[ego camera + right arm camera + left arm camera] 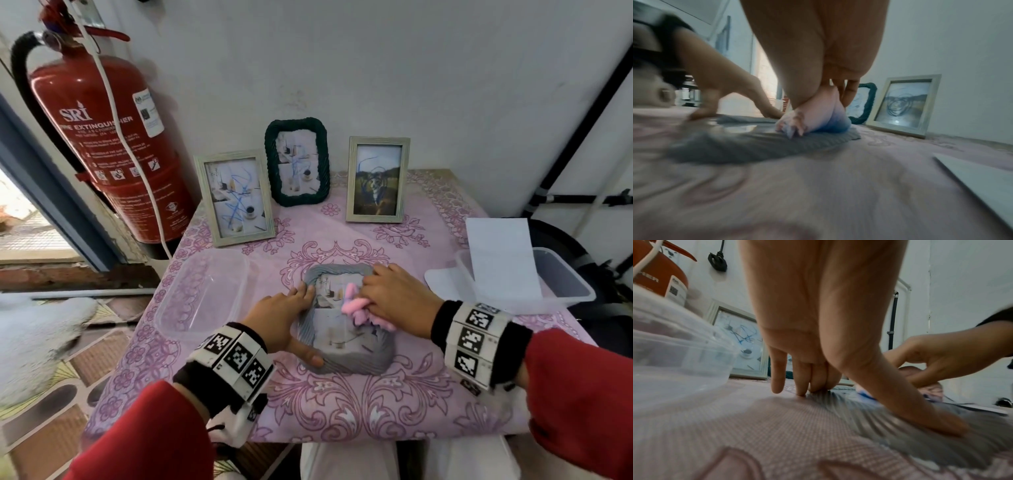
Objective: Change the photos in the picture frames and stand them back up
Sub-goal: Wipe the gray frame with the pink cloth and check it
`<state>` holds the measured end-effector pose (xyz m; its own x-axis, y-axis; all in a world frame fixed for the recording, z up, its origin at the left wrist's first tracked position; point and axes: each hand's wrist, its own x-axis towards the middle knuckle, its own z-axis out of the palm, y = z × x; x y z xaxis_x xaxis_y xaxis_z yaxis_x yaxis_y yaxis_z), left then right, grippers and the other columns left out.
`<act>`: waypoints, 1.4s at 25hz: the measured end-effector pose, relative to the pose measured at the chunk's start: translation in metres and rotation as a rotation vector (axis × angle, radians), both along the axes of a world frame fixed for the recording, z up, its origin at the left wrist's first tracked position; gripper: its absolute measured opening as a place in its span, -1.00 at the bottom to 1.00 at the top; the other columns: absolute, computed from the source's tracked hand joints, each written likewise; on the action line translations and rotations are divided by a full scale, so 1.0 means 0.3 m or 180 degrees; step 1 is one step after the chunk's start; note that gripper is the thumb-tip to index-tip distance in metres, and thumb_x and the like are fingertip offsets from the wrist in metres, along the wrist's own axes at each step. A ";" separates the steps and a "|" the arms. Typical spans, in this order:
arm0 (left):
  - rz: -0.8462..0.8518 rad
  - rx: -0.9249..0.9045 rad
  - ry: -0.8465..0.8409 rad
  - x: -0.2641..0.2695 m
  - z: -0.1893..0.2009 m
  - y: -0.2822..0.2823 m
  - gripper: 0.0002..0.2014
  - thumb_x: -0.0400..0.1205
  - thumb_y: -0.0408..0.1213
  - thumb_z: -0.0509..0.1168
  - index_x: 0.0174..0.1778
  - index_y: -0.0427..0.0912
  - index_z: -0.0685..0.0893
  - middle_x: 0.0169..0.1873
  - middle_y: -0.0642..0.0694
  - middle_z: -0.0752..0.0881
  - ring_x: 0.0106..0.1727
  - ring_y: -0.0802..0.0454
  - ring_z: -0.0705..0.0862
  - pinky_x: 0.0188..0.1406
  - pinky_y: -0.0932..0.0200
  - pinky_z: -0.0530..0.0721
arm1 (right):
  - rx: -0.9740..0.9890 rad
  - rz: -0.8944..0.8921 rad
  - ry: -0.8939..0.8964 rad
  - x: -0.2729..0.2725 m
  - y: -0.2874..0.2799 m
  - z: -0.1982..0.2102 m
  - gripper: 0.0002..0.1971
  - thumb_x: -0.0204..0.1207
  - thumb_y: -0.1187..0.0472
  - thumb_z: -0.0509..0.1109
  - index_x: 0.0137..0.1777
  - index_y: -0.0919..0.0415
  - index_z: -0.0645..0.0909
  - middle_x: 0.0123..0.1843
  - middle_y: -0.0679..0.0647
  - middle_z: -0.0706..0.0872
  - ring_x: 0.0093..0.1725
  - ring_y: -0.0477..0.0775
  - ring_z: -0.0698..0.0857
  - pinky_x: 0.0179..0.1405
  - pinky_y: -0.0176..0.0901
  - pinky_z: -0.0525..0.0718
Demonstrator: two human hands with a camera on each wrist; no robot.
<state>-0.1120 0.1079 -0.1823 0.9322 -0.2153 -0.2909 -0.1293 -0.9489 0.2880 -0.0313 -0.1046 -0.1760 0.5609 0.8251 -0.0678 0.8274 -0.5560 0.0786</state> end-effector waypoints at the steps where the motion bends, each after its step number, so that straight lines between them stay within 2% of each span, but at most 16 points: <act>1: 0.0016 -0.0058 0.0010 0.001 -0.003 0.004 0.19 0.26 0.20 0.53 0.66 -0.09 -0.05 0.66 -0.10 -0.03 0.58 -0.07 0.30 0.56 0.15 0.23 | -0.0044 -0.0089 0.0050 0.033 0.018 0.000 -0.76 0.65 0.15 0.14 0.18 0.12 0.58 0.17 0.05 0.62 0.22 0.09 0.45 0.18 -0.08 0.31; 5: 0.0034 -0.0044 0.0005 0.004 -0.011 0.000 0.20 0.24 0.21 0.53 0.66 -0.06 -0.05 0.67 -0.10 -0.04 0.56 -0.08 0.33 0.53 0.16 0.24 | 0.0436 -0.0191 0.0731 0.072 0.089 0.000 -0.80 0.55 0.22 0.24 0.08 0.21 0.65 0.07 0.17 0.60 0.11 0.17 0.52 0.10 -0.02 0.41; 8: 0.0027 0.0019 -0.0023 0.003 -0.006 -0.008 0.20 0.23 0.21 0.53 0.66 -0.08 -0.03 0.67 -0.11 -0.02 0.52 -0.08 0.38 0.52 0.12 0.31 | 0.0729 0.0105 0.1179 -0.026 0.087 -0.026 -0.75 0.48 0.19 0.29 0.13 0.16 0.64 0.11 0.09 0.60 0.13 0.06 0.48 0.20 -0.04 0.39; 11: -0.0006 0.0189 -0.0025 0.006 0.001 -0.011 0.22 0.24 0.23 0.52 0.66 -0.11 -0.06 0.67 -0.11 -0.03 0.52 -0.08 0.38 0.49 0.05 0.36 | 0.0593 0.0395 0.0947 -0.114 0.022 -0.056 -0.65 0.59 -0.05 0.20 0.28 0.06 0.56 0.22 -0.05 0.61 0.21 -0.05 0.48 0.27 -0.10 0.37; 13: -0.0038 0.0248 0.0012 0.007 0.005 -0.010 0.22 0.24 0.25 0.50 0.66 -0.11 -0.08 0.67 -0.10 -0.04 0.51 -0.08 0.38 0.49 0.04 0.36 | 0.0372 0.0384 0.0698 -0.114 -0.021 -0.053 -0.61 0.65 -0.11 0.10 0.35 0.02 0.51 0.28 -0.09 0.59 0.29 -0.06 0.48 0.29 -0.15 0.33; 16: -0.0035 0.0181 0.0053 0.003 0.002 -0.004 0.21 0.24 0.26 0.50 0.66 -0.06 -0.09 0.67 -0.06 -0.07 0.50 -0.08 0.40 0.49 0.06 0.35 | 0.0040 0.0455 0.0314 -0.066 -0.035 -0.040 -0.62 0.69 -0.08 0.00 0.36 -0.01 0.47 0.28 -0.12 0.58 0.29 -0.04 0.46 0.22 -0.13 0.30; 18: -0.0018 0.0166 0.0061 0.002 0.000 0.000 0.22 0.23 0.27 0.49 0.66 -0.04 -0.09 0.67 -0.05 -0.07 0.49 -0.08 0.41 0.49 0.04 0.35 | -0.0082 0.0454 0.0141 -0.018 -0.023 -0.034 -0.66 0.70 -0.03 0.01 0.36 -0.02 0.45 0.27 -0.11 0.57 0.26 -0.02 0.44 0.20 -0.14 0.27; 22: -0.0027 0.0264 0.0096 0.008 -0.001 -0.006 0.23 0.23 0.29 0.48 0.66 -0.07 -0.10 0.67 -0.06 -0.06 0.48 -0.10 0.41 0.47 0.00 0.35 | -0.0195 0.0086 -0.0092 0.073 0.038 -0.020 -0.71 0.71 0.06 0.03 0.33 -0.02 0.47 0.29 -0.06 0.56 0.26 0.01 0.43 0.19 -0.13 0.28; 25: -0.0039 0.0339 0.0099 0.012 0.003 -0.015 0.23 0.23 0.28 0.49 0.66 -0.09 -0.08 0.67 -0.08 -0.02 0.49 -0.11 0.39 0.45 -0.01 0.37 | 0.0185 -0.0019 0.0348 0.043 0.060 -0.037 -0.73 0.66 0.07 0.11 0.26 0.00 0.55 0.25 -0.06 0.57 0.29 0.01 0.45 0.16 -0.11 0.16; 28: -0.0027 0.0395 0.0102 0.010 0.007 -0.023 0.23 0.24 0.26 0.50 0.66 -0.11 -0.08 0.67 -0.11 -0.03 0.52 -0.12 0.38 0.46 -0.01 0.38 | 0.0571 0.0235 0.0981 -0.064 0.015 -0.061 -0.67 0.64 0.08 0.18 0.36 -0.04 0.54 0.38 -0.10 0.56 0.40 -0.07 0.42 0.36 -0.12 0.15; 30: -0.0027 0.0403 0.0113 0.007 0.010 -0.024 0.22 0.25 0.25 0.49 0.66 -0.12 -0.10 0.67 -0.11 -0.06 0.53 -0.11 0.37 0.48 -0.02 0.37 | 0.0489 0.0496 0.1005 -0.112 -0.027 -0.060 -0.63 0.61 0.15 0.18 0.40 -0.07 0.52 0.44 -0.14 0.53 0.46 -0.13 0.40 0.41 -0.17 0.15; 32: -0.0024 0.0363 0.0143 0.004 0.012 -0.022 0.21 0.27 0.24 0.49 0.66 -0.10 -0.12 0.67 -0.09 -0.08 0.53 -0.10 0.36 0.50 -0.02 0.35 | 0.0232 0.0755 0.0623 -0.124 -0.065 -0.038 -0.60 0.54 0.22 0.13 0.33 -0.04 0.57 0.34 -0.12 0.62 0.39 -0.08 0.51 0.40 -0.16 0.29; 34: -0.0037 0.0336 0.0165 0.004 0.014 -0.019 0.21 0.27 0.25 0.49 0.66 -0.07 -0.13 0.67 -0.07 -0.08 0.52 -0.09 0.36 0.49 -0.02 0.34 | -0.0016 0.0878 0.0072 -0.104 -0.089 -0.008 -0.60 0.49 0.22 0.06 0.16 -0.01 0.66 0.10 -0.10 0.73 0.16 0.00 0.68 0.24 -0.05 0.58; 35: -0.0039 0.0328 0.0172 0.005 0.014 -0.016 0.21 0.27 0.25 0.48 0.66 -0.07 -0.13 0.67 -0.07 -0.08 0.52 -0.10 0.37 0.49 -0.02 0.34 | -0.0108 0.0861 -0.0181 -0.084 -0.090 0.009 -0.58 0.47 0.23 0.01 0.12 -0.01 0.67 0.03 -0.09 0.74 0.08 0.03 0.71 0.15 -0.02 0.65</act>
<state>-0.1106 0.1032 -0.1781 0.9120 -0.1929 -0.3619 -0.1279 -0.9722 0.1959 -0.0565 -0.1315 -0.1733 0.3242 0.9432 -0.0728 0.9392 -0.3118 0.1440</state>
